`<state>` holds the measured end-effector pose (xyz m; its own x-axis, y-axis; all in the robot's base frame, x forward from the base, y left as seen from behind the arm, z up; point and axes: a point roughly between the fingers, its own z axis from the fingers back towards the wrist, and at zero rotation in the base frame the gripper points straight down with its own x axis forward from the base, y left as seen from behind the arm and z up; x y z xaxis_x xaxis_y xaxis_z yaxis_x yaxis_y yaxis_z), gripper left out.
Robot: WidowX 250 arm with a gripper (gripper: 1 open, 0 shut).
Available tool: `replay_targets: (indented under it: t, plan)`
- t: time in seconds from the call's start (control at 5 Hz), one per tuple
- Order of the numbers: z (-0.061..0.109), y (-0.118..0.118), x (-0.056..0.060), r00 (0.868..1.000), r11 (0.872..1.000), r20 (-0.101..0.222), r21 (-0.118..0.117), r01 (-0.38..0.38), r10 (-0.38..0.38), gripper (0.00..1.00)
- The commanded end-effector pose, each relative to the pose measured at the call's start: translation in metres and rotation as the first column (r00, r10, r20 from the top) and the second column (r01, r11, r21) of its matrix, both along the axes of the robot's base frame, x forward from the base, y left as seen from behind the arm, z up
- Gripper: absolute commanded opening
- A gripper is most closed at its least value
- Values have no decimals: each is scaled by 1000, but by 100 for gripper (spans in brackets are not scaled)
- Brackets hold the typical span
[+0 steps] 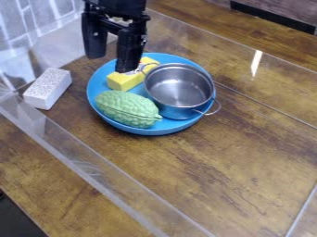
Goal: Put the white object in the blue tray
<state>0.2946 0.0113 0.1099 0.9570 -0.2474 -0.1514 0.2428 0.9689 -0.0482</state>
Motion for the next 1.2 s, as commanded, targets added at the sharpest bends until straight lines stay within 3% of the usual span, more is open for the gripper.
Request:
replay_targets:
  t: [0.0,0.2,1.0]
  plan:
    - [11,9,7,998,1000,52,0,-27,27,100]
    - [10,11,8,998,1000,50,-1,-29,29,100]
    - [2,18,22,994,996,61,2,87,-86,100]
